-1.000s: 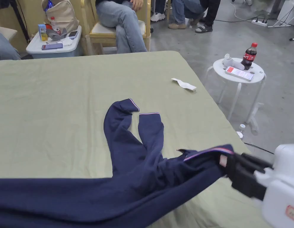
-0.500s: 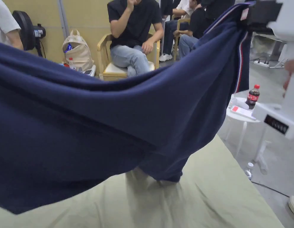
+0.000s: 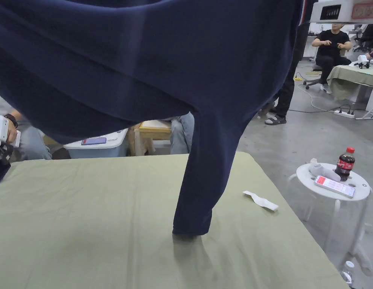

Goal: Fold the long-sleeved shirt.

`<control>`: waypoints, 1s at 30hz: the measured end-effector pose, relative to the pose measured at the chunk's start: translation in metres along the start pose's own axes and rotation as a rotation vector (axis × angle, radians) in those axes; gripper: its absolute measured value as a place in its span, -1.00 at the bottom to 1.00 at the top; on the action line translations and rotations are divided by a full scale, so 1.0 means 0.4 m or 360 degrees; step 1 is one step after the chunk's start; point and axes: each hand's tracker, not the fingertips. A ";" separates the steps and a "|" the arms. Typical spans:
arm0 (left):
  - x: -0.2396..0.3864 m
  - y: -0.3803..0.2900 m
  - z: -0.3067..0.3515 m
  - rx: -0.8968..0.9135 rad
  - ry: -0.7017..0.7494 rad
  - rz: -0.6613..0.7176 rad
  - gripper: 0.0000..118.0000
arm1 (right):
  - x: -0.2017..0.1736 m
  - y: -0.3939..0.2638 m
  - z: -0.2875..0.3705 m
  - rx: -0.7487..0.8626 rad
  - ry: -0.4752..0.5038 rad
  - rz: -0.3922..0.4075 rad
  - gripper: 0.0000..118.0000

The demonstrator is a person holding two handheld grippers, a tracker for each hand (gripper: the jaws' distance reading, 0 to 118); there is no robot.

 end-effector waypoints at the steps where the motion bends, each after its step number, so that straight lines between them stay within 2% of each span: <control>1: 0.006 0.001 -0.011 0.0012 -0.0009 -0.0012 -0.99 | -0.002 0.001 -0.014 0.0008 0.0000 0.0001 -0.81; 5: 0.025 -0.070 -0.027 0.0027 -0.0108 -0.0112 -0.99 | 0.009 -0.094 -0.063 -0.0038 0.0026 0.0039 -0.81; 10: 0.006 -0.338 -0.003 -0.0157 -0.0225 -0.0167 -0.99 | 0.072 -0.440 -0.066 -0.0262 0.0141 -0.0052 -0.81; 14: -0.033 -0.663 0.038 -0.0449 -0.0282 -0.0238 -0.99 | 0.097 -0.827 0.028 -0.0523 0.0179 -0.0115 -0.81; 18: -0.041 -1.032 0.194 -0.0881 -0.0291 -0.0255 -0.99 | 0.131 -1.223 0.123 -0.0883 0.0203 -0.0258 -0.81; 19: -0.063 -1.122 0.194 -0.1018 -0.0307 -0.0253 -0.99 | 0.135 -1.299 0.155 -0.0956 0.0188 -0.0255 -0.81; 20: -0.088 -1.209 0.202 -0.1116 -0.0314 -0.0258 -0.99 | 0.143 -1.378 0.192 -0.1049 0.0190 -0.0200 -0.81; 21: -0.105 -1.269 0.239 -0.1161 -0.0279 -0.0331 -0.99 | 0.152 -1.440 0.239 -0.1073 0.0179 -0.0170 -0.81; 23: -0.158 -1.351 0.317 -0.1286 -0.0243 -0.0342 -0.99 | 0.167 -1.522 0.337 -0.1123 0.0146 -0.0098 -0.81; 25: -0.204 -1.392 0.396 -0.1291 -0.0239 -0.0308 -0.99 | 0.187 -1.559 0.442 -0.1102 0.0170 -0.0093 -0.81; 30: -0.301 -1.376 0.580 -0.1281 -0.0162 -0.0201 -0.99 | 0.184 -1.494 0.649 -0.1007 0.0119 -0.0027 -0.81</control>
